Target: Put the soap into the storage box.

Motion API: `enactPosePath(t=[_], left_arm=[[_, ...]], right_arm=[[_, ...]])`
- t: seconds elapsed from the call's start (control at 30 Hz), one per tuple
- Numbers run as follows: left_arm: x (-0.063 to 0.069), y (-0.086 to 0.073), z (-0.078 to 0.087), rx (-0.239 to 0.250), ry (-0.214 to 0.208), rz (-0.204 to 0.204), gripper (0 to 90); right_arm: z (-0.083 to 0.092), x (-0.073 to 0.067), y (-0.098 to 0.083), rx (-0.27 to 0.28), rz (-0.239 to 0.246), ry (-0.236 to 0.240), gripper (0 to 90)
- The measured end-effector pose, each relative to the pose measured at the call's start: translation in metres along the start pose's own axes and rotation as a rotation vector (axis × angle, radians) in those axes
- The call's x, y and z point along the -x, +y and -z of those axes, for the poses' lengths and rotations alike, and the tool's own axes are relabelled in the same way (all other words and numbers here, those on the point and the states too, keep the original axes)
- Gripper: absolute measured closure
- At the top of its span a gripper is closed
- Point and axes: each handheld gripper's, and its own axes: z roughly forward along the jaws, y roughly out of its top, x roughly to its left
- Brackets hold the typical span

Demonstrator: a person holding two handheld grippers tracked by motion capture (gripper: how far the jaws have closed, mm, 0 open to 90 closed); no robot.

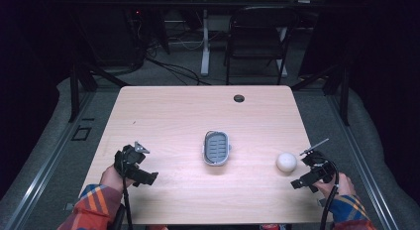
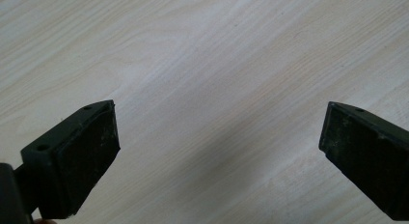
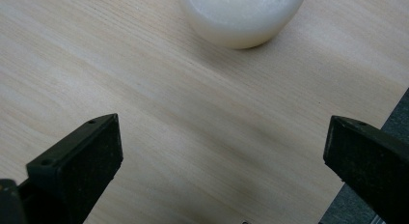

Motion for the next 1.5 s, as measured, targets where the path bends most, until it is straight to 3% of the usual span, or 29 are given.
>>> enactPosePath(t=[0.43,0.77,1.0,1.03,1.07,1.13,1.3,1.43,1.47,1.5], left_arm=[[0.0,0.0,0.001,-0.004,0.005,-0.001,0.5],[0.0,-0.001,0.003,-0.011,0.021,0.005,0.5],[-0.001,-0.001,0.001,-0.016,0.014,0.007,0.4],[-0.002,-0.002,0.001,-0.015,0.011,0.009,0.4],[-0.002,-0.002,0.001,-0.016,0.011,0.009,0.4],[-0.001,-0.001,0.001,-0.018,0.013,0.006,0.4],[-0.001,-0.001,0.001,-0.019,0.01,0.003,0.5],[-0.001,-0.001,0.001,-0.019,0.009,0.002,0.4],[-0.001,-0.001,0.001,-0.019,0.009,0.002,0.4],[-0.001,-0.001,0.001,-0.019,0.008,0.002,0.4]], right_arm=[[-0.002,0.0,0.003,-0.007,0.014,-0.003,0.0],[-0.002,-0.002,0.004,-0.008,0.038,-0.029,0.0],[0.001,-0.005,0.009,-0.004,0.061,-0.076,0.0],[0.0,-0.008,0.011,0.032,0.043,-0.077,0.0],[0.003,-0.007,0.014,-0.002,0.074,-0.092,0.0],[0.002,-0.01,0.017,0.028,0.064,-0.09,0.0],[0.001,-0.012,0.025,0.003,0.105,-0.114,0.0],[-0.002,-0.012,0.032,0.012,0.098,-0.103,0.0],[-0.002,-0.012,0.035,-0.003,0.115,-0.115,0.0],[-0.005,-0.013,0.035,0.028,0.096,-0.115,0.0]])
